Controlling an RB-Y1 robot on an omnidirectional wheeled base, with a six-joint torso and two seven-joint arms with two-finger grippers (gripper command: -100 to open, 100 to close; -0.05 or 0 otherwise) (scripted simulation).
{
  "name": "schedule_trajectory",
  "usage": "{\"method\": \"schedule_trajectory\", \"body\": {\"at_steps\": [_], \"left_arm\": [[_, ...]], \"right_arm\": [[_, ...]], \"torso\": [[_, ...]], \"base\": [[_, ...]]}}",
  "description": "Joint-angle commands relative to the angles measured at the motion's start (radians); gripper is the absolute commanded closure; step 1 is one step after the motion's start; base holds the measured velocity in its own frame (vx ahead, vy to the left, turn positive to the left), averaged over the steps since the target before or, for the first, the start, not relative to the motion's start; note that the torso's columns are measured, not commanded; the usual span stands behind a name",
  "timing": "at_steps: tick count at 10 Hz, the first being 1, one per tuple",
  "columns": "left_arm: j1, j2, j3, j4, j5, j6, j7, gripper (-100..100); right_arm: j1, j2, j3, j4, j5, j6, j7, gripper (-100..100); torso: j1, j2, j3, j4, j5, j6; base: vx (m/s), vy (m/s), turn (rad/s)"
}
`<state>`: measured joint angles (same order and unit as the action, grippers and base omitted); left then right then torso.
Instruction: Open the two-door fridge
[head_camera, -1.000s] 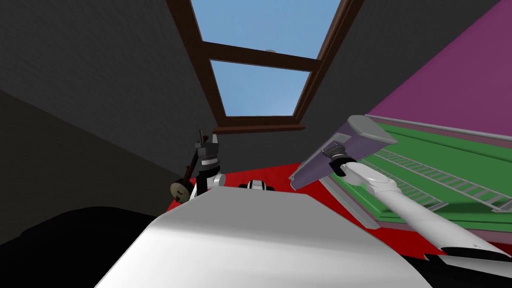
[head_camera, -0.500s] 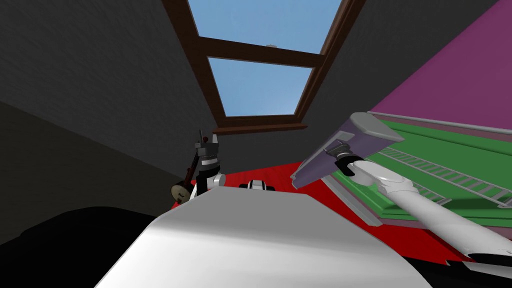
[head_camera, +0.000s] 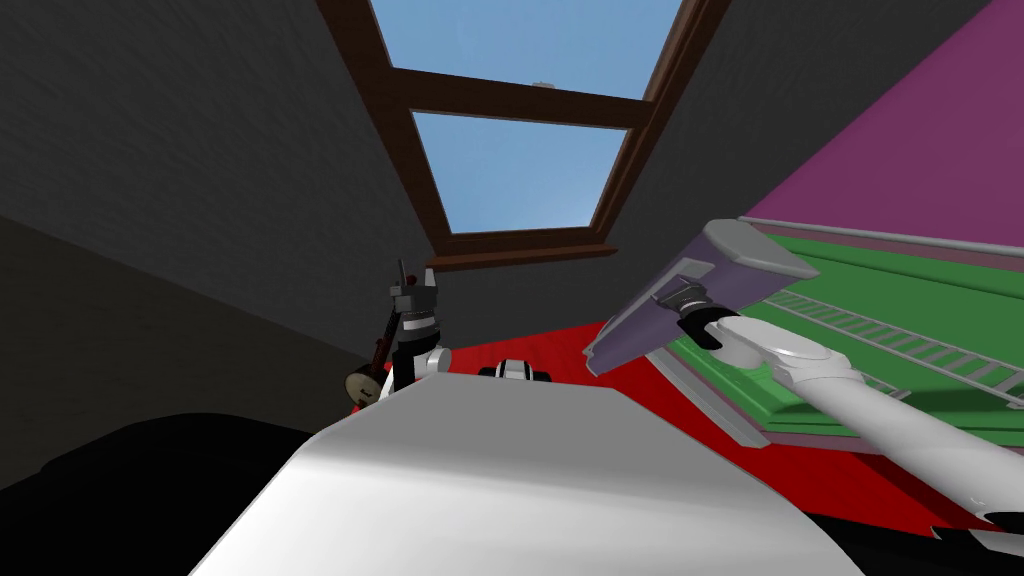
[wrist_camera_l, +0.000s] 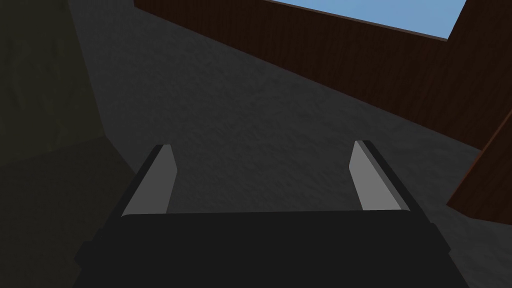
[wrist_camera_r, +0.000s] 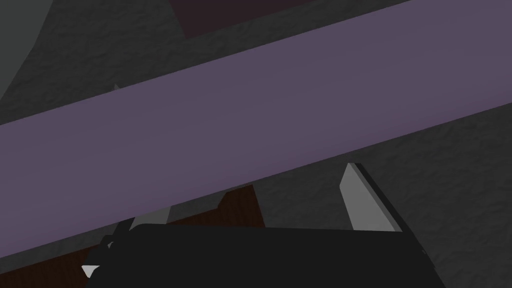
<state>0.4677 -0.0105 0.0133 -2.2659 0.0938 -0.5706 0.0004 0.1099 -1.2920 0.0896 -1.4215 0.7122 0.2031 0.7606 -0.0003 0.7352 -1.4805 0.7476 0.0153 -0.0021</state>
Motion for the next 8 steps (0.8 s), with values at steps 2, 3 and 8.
{"method": "schedule_trajectory", "body": {"at_steps": [2,3,8], "left_arm": [[0.000,0.000,0.000,0.000,0.000,0.000,0.000,0],[0.000,0.000,0.000,0.000,0.000,0.000,0.000,0],[0.000,0.000,0.000,0.000,0.000,0.000,0.000,0]], "right_arm": [[0.015,0.011,-0.022,0.001,0.016,-0.011,-0.001,-100],[0.018,0.013,-0.021,0.002,0.016,-0.014,-0.001,0],[0.019,0.014,-0.020,0.003,0.016,-0.014,-0.001,0]], "torso": [[-0.002,0.001,0.001,0.000,-0.001,0.000],[0.000,0.002,0.003,-0.004,-0.007,0.001],[0.000,0.003,0.004,-0.010,-0.015,0.002]], "base": [[0.004,-0.002,0.003],[0.000,0.000,0.000],[0.000,0.000,0.000]]}}
